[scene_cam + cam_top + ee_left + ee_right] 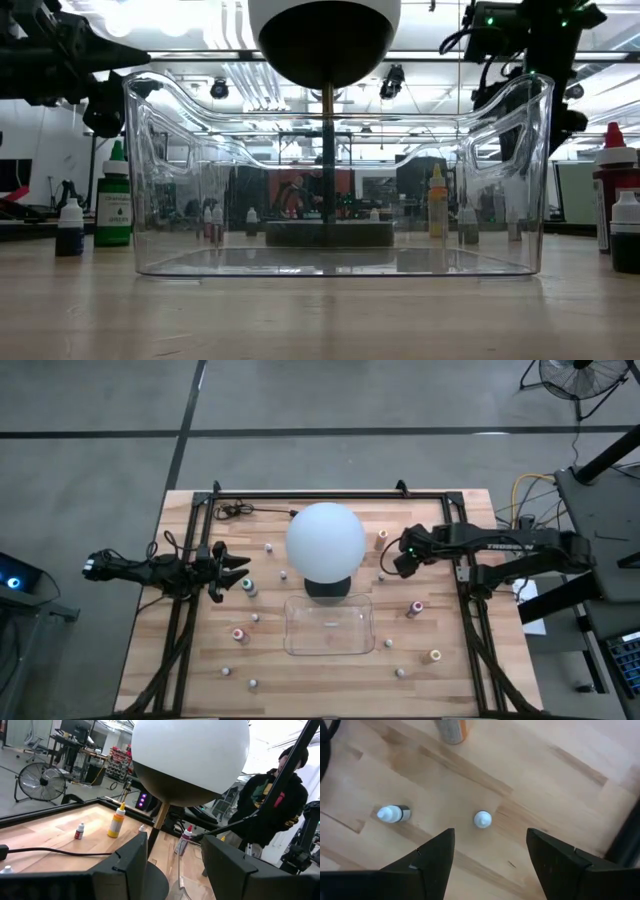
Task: Pick & Place food coloring
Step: Put the bottom small orange food coloring bottle into the transparent bin
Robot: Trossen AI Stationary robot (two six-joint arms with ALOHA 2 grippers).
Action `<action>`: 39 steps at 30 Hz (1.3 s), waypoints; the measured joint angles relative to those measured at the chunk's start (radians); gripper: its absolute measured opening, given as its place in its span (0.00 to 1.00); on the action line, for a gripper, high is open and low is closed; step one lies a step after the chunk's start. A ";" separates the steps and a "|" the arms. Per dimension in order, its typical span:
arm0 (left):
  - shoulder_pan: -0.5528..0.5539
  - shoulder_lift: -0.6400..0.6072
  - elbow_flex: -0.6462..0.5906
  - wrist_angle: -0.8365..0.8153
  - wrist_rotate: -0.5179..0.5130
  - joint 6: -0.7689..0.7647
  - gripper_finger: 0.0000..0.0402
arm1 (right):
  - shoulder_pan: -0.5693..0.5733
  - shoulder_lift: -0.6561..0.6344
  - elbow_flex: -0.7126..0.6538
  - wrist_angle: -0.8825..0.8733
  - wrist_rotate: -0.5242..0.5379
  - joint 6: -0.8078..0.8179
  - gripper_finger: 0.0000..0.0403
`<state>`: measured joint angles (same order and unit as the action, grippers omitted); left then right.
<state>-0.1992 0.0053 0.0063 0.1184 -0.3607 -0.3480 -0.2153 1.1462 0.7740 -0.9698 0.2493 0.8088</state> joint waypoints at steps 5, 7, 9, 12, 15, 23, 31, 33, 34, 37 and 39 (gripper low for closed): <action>0.000 0.000 0.000 0.000 0.000 0.000 0.40 | 0.000 0.039 -0.025 0.065 -0.023 -0.039 0.59; 0.000 0.000 0.000 0.000 0.000 0.000 0.40 | -0.001 0.055 -0.035 0.081 -0.032 -0.046 0.59; 0.000 0.000 0.000 0.000 0.000 0.000 0.40 | -0.002 0.069 -0.046 0.100 -0.042 -0.046 0.59; 0.000 0.000 0.000 0.000 0.000 0.000 0.40 | -0.002 0.081 -0.069 0.123 -0.048 -0.049 0.59; 0.000 0.000 0.000 0.000 0.000 0.000 0.40 | -0.002 0.089 -0.094 0.159 -0.048 -0.054 0.59; 0.000 0.000 0.000 -0.001 0.000 0.000 0.40 | -0.019 0.127 -0.135 0.232 -0.048 -0.085 0.59; 0.000 0.000 0.000 0.000 0.000 0.000 0.40 | -0.048 0.134 -0.143 0.248 -0.049 -0.114 0.59; 0.000 0.000 0.000 0.000 0.000 0.000 0.40 | -0.048 0.134 -0.143 0.248 -0.048 -0.115 0.58; 0.000 0.000 0.000 0.000 0.000 0.000 0.40 | -0.048 0.134 -0.143 0.248 -0.048 -0.119 0.57; 0.000 0.000 0.000 0.000 0.000 0.000 0.40 | -0.048 0.136 -0.143 0.252 -0.048 -0.128 0.54; 0.000 0.000 0.000 0.000 0.000 0.000 0.40 | -0.048 0.141 -0.143 0.251 -0.049 -0.128 0.52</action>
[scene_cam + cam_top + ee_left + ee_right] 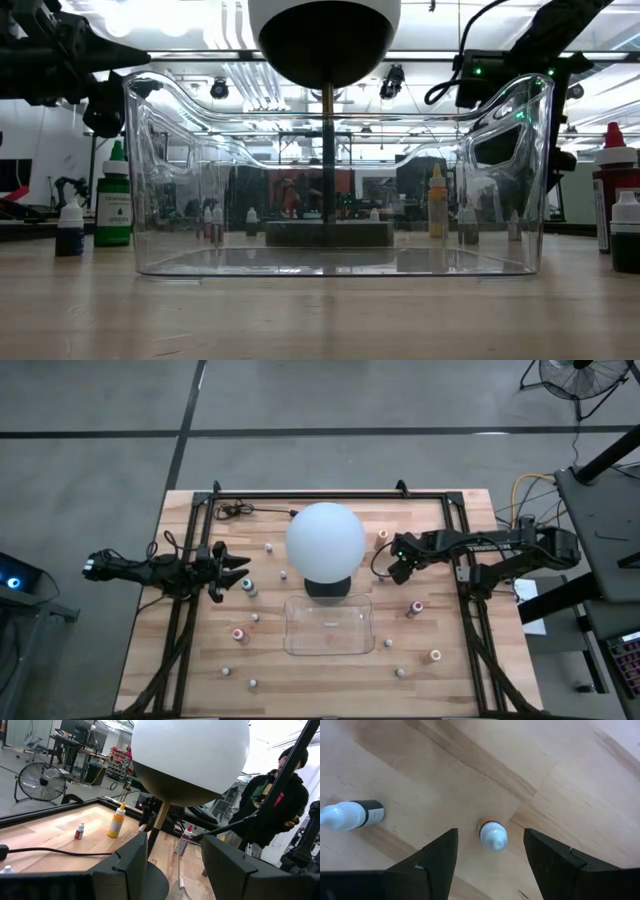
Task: Pick & Place food coloring
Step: Put the bottom small orange food coloring bottle into the transparent bin
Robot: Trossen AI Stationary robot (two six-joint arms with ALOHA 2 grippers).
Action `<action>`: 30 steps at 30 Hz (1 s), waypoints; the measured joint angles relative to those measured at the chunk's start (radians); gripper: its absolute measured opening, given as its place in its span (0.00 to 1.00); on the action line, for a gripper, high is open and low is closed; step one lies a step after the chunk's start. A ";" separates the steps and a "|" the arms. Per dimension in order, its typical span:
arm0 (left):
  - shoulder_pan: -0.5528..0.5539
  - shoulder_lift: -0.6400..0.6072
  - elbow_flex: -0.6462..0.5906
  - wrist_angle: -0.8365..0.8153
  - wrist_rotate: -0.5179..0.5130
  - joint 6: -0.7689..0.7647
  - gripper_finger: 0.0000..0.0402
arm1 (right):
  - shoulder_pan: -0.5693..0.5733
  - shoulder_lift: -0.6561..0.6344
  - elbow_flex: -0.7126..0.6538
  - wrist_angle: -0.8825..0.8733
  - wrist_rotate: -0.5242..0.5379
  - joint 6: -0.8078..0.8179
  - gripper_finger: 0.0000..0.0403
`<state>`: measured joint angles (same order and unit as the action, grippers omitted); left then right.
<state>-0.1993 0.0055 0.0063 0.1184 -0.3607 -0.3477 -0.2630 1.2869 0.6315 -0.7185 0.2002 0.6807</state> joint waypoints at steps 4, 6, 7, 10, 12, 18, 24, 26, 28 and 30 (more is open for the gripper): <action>0.000 0.000 0.000 0.000 0.000 0.000 0.40 | 0.000 0.007 0.000 0.000 -0.012 0.000 0.46; 0.000 0.000 0.000 0.000 0.000 0.000 0.40 | 0.000 0.012 0.000 0.001 -0.015 0.000 0.43; 0.000 0.000 0.000 0.000 0.000 0.000 0.40 | 0.000 0.016 0.000 0.002 -0.015 0.000 0.41; 0.000 0.000 0.000 0.000 0.000 0.000 0.40 | 0.000 0.022 0.000 0.008 -0.018 -0.002 0.36; 0.000 0.000 0.000 0.000 0.000 0.000 0.40 | 0.000 0.026 0.000 0.026 -0.019 -0.009 0.32; 0.000 0.000 0.000 0.000 0.000 0.000 0.40 | 0.000 0.026 0.000 0.078 -0.019 -0.012 0.24; 0.000 0.000 0.000 0.000 0.000 0.000 0.40 | 0.000 0.031 -0.001 0.079 -0.019 -0.013 0.18; 0.000 0.000 0.000 0.000 0.000 0.000 0.40 | 0.001 0.031 -0.002 0.079 -0.018 -0.013 0.17; 0.000 0.000 0.000 0.000 0.000 0.000 0.40 | 0.001 0.031 -0.002 0.079 -0.019 -0.013 0.18; 0.000 0.000 0.000 0.000 0.000 0.000 0.40 | 0.001 0.031 -0.002 0.079 -0.021 -0.013 0.19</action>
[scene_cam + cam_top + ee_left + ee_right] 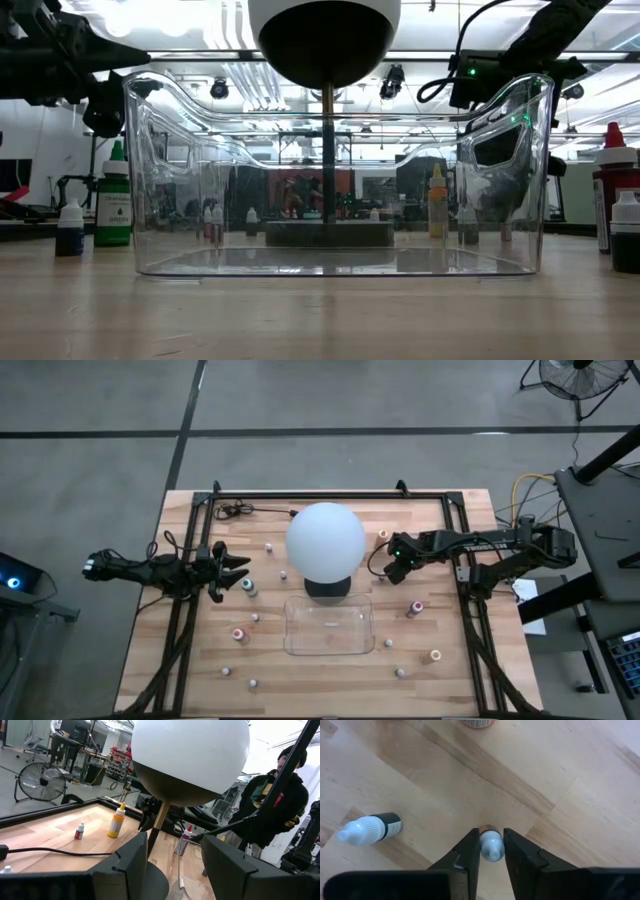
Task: Pick & Place food coloring
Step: Put the bottom small orange food coloring bottle into the transparent bin
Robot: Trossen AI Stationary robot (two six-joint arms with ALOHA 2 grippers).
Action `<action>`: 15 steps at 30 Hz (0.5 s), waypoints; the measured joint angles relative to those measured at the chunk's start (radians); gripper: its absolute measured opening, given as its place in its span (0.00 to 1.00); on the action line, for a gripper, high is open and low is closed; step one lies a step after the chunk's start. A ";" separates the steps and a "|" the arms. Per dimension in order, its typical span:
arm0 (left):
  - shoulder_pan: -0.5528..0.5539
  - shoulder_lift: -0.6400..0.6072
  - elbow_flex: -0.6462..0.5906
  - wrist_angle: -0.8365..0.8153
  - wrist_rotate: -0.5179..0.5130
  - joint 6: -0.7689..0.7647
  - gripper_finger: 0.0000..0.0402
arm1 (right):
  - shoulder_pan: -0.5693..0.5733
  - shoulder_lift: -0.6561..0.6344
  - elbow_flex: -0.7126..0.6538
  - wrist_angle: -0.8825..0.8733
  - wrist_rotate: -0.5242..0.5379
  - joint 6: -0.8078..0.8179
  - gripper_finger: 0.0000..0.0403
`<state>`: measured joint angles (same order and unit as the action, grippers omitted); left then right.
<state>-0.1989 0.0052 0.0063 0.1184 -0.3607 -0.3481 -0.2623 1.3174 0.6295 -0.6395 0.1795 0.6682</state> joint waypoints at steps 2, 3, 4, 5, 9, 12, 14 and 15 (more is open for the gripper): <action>0.000 0.000 0.000 0.000 0.000 0.000 0.40 | 0.000 0.000 -0.001 0.000 -0.005 0.001 0.20; 0.000 0.000 0.000 0.000 0.000 0.000 0.40 | 0.000 0.000 -0.001 0.000 -0.014 0.001 0.20; 0.000 0.000 0.000 0.000 0.000 0.000 0.40 | -0.001 0.000 -0.001 0.000 -0.023 0.000 0.20; 0.000 0.000 0.000 0.000 0.000 0.000 0.40 | -0.001 0.000 -0.002 0.000 -0.027 0.001 0.20; 0.000 0.000 0.000 0.000 0.000 0.000 0.40 | -0.001 -0.001 -0.004 -0.001 -0.039 0.000 0.18; 0.000 0.000 0.000 0.000 0.000 0.000 0.40 | -0.001 -0.001 -0.004 -0.001 -0.039 0.000 0.17; 0.000 0.000 0.000 0.000 0.000 0.000 0.40 | -0.001 -0.001 -0.005 -0.001 -0.039 0.000 0.16; 0.000 0.000 0.000 0.000 0.000 0.000 0.40 | -0.001 -0.001 -0.005 -0.002 -0.041 -0.001 0.16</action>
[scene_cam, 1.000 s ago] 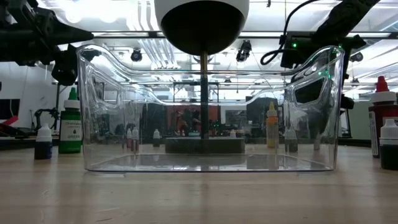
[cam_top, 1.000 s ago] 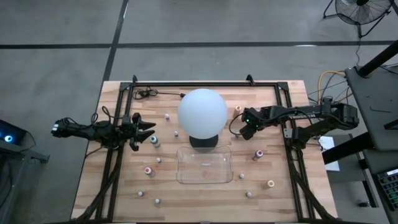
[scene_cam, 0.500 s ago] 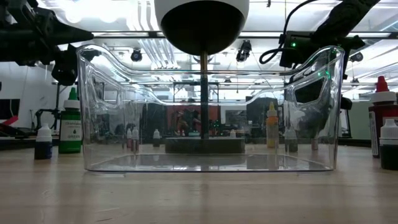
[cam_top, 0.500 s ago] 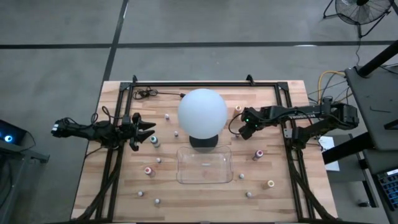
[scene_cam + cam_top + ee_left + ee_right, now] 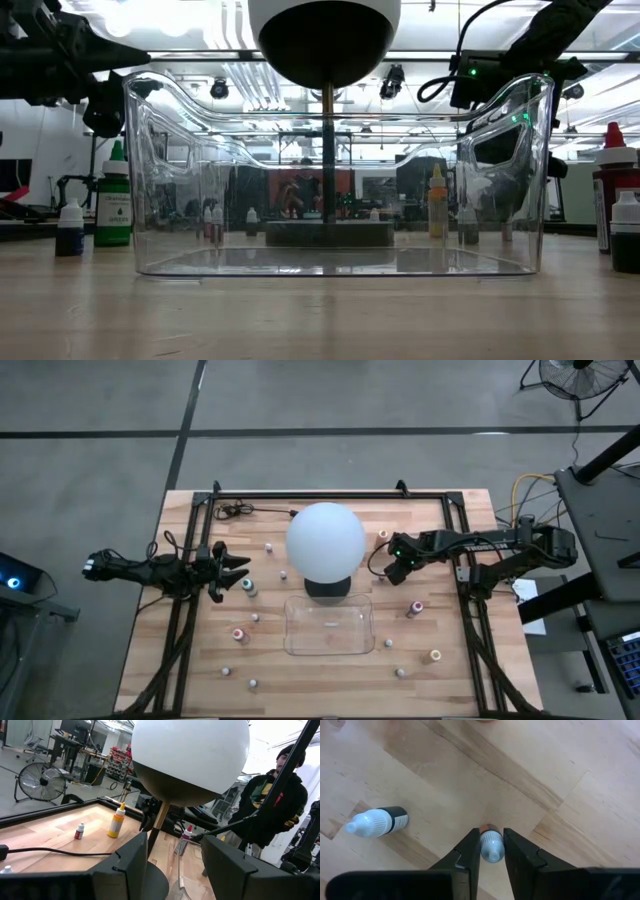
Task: Pick & Place food coloring
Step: Put the bottom small orange food coloring bottle into the transparent bin
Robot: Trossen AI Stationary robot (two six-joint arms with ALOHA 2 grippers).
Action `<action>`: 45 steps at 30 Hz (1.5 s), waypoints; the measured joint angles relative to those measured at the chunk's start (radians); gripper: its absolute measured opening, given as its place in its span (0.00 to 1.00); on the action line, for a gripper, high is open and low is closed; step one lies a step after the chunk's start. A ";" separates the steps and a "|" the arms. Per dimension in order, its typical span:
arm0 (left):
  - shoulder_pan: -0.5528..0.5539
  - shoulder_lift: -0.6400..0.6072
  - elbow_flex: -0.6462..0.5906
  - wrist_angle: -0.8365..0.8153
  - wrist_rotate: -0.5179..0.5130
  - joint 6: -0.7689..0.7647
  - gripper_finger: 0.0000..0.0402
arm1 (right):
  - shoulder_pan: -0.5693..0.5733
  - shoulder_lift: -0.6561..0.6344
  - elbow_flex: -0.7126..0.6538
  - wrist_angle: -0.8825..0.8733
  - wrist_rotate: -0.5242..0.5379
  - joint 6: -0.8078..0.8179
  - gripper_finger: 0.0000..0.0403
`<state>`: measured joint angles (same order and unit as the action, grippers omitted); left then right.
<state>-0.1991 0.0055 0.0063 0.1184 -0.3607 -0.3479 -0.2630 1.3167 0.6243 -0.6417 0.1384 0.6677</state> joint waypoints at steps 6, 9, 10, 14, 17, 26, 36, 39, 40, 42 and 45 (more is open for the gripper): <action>0.000 0.000 0.000 0.000 0.000 0.000 0.40 | 0.000 -0.001 0.000 -0.003 -0.006 -0.014 0.16; 0.000 0.000 0.000 0.000 0.000 0.000 0.40 | 0.000 -0.003 0.006 -0.010 -0.018 -0.020 0.16; 0.000 0.000 0.000 0.000 0.000 0.000 0.40 | 0.001 -0.006 0.007 -0.012 -0.024 -0.023 0.16; 0.000 0.000 0.000 0.000 0.000 0.000 0.40 | 0.001 -0.015 0.022 -0.036 -0.030 -0.025 0.16; 0.000 0.000 0.000 0.000 0.000 0.000 0.40 | 0.001 -0.019 0.031 -0.059 -0.032 -0.035 0.16; 0.000 0.000 0.000 0.000 0.000 0.000 0.40 | 0.001 -0.036 0.102 -0.141 -0.048 -0.091 0.16; 0.000 0.000 0.000 0.000 0.000 0.000 0.40 | 0.042 -0.107 0.221 -0.309 -0.045 -0.097 0.16; 0.000 0.000 0.000 0.000 0.000 0.000 0.40 | 0.065 -0.124 0.263 -0.380 -0.043 -0.081 0.16; 0.000 0.000 0.000 0.000 0.000 0.000 0.40 | 0.075 -0.127 0.281 -0.405 -0.042 -0.073 0.16; 0.000 0.000 0.000 0.000 0.000 0.000 0.40 | 0.102 -0.132 0.318 -0.457 -0.042 -0.059 0.16; 0.000 0.000 0.000 0.000 0.000 0.000 0.40 | 0.148 -0.137 0.370 -0.526 -0.042 -0.033 0.16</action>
<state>-0.1993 0.0055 0.0063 0.1184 -0.3607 -0.3481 -0.1149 1.1795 0.9939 -1.1674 0.0963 0.6346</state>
